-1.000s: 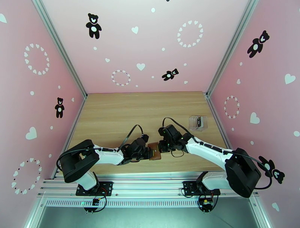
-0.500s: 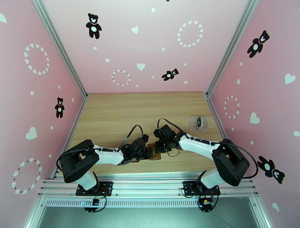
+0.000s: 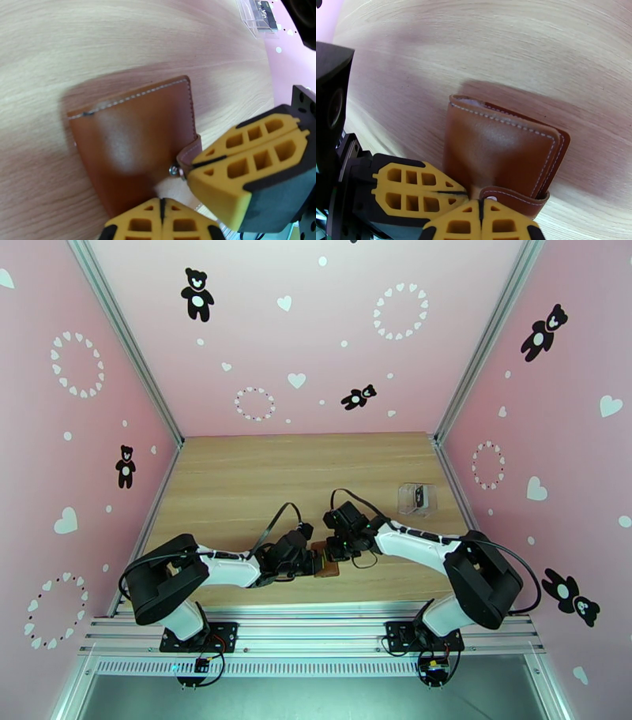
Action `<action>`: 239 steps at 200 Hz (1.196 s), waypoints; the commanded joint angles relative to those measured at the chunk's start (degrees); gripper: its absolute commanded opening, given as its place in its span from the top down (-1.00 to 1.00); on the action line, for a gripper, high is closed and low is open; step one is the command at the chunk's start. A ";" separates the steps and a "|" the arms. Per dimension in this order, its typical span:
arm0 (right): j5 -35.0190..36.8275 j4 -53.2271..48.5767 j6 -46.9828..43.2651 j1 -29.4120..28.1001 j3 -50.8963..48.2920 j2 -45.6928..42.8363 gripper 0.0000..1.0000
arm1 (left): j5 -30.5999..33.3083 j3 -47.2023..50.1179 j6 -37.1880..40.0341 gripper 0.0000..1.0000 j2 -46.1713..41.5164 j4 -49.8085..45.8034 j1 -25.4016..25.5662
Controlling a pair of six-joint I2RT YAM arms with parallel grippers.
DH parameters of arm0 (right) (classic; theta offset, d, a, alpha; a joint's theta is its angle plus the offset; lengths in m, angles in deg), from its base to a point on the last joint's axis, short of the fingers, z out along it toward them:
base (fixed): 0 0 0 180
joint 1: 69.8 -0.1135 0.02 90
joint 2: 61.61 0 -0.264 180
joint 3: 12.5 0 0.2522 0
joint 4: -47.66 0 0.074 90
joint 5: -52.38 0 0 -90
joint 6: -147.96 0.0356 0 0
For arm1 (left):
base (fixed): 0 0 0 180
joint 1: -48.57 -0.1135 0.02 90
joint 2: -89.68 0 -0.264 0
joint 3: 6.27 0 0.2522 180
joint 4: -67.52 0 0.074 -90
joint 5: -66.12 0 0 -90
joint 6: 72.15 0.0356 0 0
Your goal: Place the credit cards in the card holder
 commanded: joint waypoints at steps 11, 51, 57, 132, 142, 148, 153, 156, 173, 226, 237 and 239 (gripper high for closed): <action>3.15 -2.79 -0.78 -0.34 1.58 1.11 1.00 | 2.33 2.46 0.96 1.00 -0.32 -6.09 0.04; 1.73 -1.39 -0.69 -0.32 1.29 2.45 1.00 | 2.36 3.70 1.41 0.89 -4.95 -6.64 -0.01; 1.65 -1.25 -0.69 -0.27 1.35 2.60 1.00 | 2.47 3.79 1.61 0.85 -5.55 -7.06 0.01; 0.77 -1.09 -0.78 -0.34 1.35 3.00 1.00 | 5.73 1.14 2.15 0.61 -4.80 -12.44 0.04; 0.69 -1.07 -0.82 -0.34 1.20 2.82 1.00 | 6.00 0.51 2.02 0.60 -3.80 -12.67 0.02; 0.69 -1.20 -0.86 -0.34 1.11 2.65 1.00 | 6.25 0.22 1.94 0.60 -3.31 -12.87 0.04; 0.68 -1.24 -0.87 -0.32 1.08 2.55 1.00 | 6.31 -0.04 1.92 0.61 -2.99 -12.92 0.02; 0.63 -1.23 -0.87 -0.34 1.04 2.47 1.00 | 6.18 -0.14 1.89 0.61 -2.80 -12.92 0.04; 0.36 -1.17 -0.96 -0.37 0.92 2.28 1.00 | 5.84 -0.43 1.89 0.62 -2.35 -12.57 0.00; 1.02 -1.13 -0.43 -0.31 0.67 0.53 1.00 | 6.16 -0.52 1.91 0.67 -2.03 -13.19 0.01; 1.46 -1.33 -0.34 -0.26 0.56 -0.08 1.00 | 6.16 -0.67 1.72 0.70 -1.75 -13.36 0.03; 1.47 -1.39 -0.38 -0.32 0.56 -0.16 1.00 | 6.15 -0.69 1.68 0.71 -1.69 -13.43 0.04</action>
